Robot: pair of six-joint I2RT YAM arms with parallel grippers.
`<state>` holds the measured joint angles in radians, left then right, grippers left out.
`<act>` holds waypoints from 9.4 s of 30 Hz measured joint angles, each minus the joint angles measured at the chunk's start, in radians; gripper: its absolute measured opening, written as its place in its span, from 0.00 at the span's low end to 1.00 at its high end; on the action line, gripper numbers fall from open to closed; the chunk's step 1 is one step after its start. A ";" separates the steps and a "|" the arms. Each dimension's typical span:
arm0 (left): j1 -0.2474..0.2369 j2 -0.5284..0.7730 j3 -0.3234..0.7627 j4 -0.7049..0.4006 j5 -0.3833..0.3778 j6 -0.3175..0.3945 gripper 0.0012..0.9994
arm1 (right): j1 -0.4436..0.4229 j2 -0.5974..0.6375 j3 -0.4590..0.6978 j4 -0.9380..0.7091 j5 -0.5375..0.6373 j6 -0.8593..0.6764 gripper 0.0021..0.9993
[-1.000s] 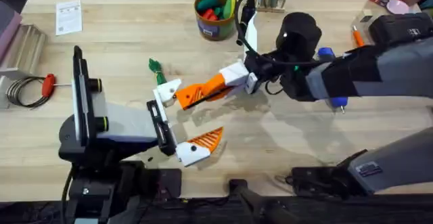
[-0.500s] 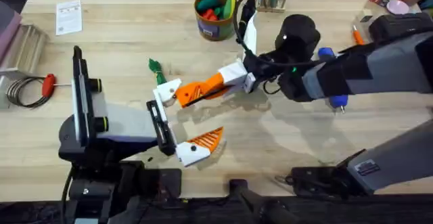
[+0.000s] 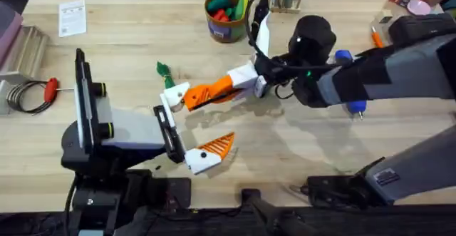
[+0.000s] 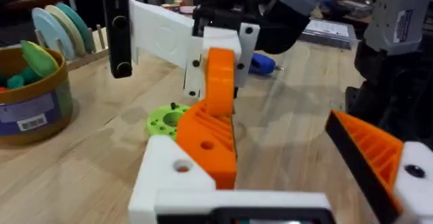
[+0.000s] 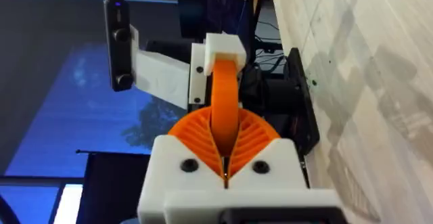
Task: Pick up the gripper from the table and insert it into the empty holder that is missing its gripper. Then pick up a screw, insert it into the mounting hole, and use the screwdriver to tighten it. Finally, clean up the table by picking up the vegetable and placing it into the bucket.
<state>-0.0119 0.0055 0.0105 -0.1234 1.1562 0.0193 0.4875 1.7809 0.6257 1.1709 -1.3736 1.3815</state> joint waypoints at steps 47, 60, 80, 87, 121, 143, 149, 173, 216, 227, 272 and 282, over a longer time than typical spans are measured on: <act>0.010 0.000 0.002 0.000 -0.015 0.007 0.99 | 0.022 0.038 0.062 -0.069 -0.097 -0.095 0.01; 0.011 0.000 0.002 0.002 -0.039 -0.001 0.99 | 0.022 0.023 0.062 -0.112 0.001 -0.065 0.01; 0.006 0.000 0.002 -0.001 -0.012 -0.012 0.99 | 0.013 0.000 -0.021 -0.014 0.064 -0.073 0.01; 0.001 0.000 0.002 -0.003 0.008 0.001 0.99 | 0.001 -0.057 -0.050 -0.034 0.056 -0.077 0.01; 0.000 0.000 0.002 -0.004 0.011 0.010 0.99 | 0.023 -0.122 -0.088 -0.117 -0.049 -0.089 0.01; 0.000 0.000 0.002 -0.004 0.010 0.010 0.99 | 0.030 -0.057 -0.028 -0.117 -0.029 -0.036 0.01; 0.000 0.000 0.002 -0.004 0.007 0.010 0.99 | 0.032 -0.038 0.006 -0.117 -0.026 -0.027 0.01; 0.002 0.000 0.002 -0.003 -0.004 -0.005 0.99 | 0.054 0.077 0.126 -0.108 0.002 0.003 0.01; 0.001 0.000 0.002 -0.003 0.000 -0.004 0.99 | 0.095 0.089 0.165 -0.117 0.062 0.017 0.77; 0.001 0.000 0.002 -0.003 0.004 -0.004 0.99 | 0.101 0.089 0.167 -0.117 0.080 0.017 0.86; 0.001 0.000 0.002 -0.004 0.007 -0.004 0.99 | -0.016 -0.193 0.840 -2.208 1.381 -0.738 0.87; 0.001 0.000 0.002 -0.004 0.007 -0.004 0.99 | -0.001 -0.149 0.833 -2.191 1.403 -0.548 0.87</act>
<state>-0.0105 0.0054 0.0120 -0.1272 1.1635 0.0156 0.4862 1.6318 1.4584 -1.0198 0.0297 0.8334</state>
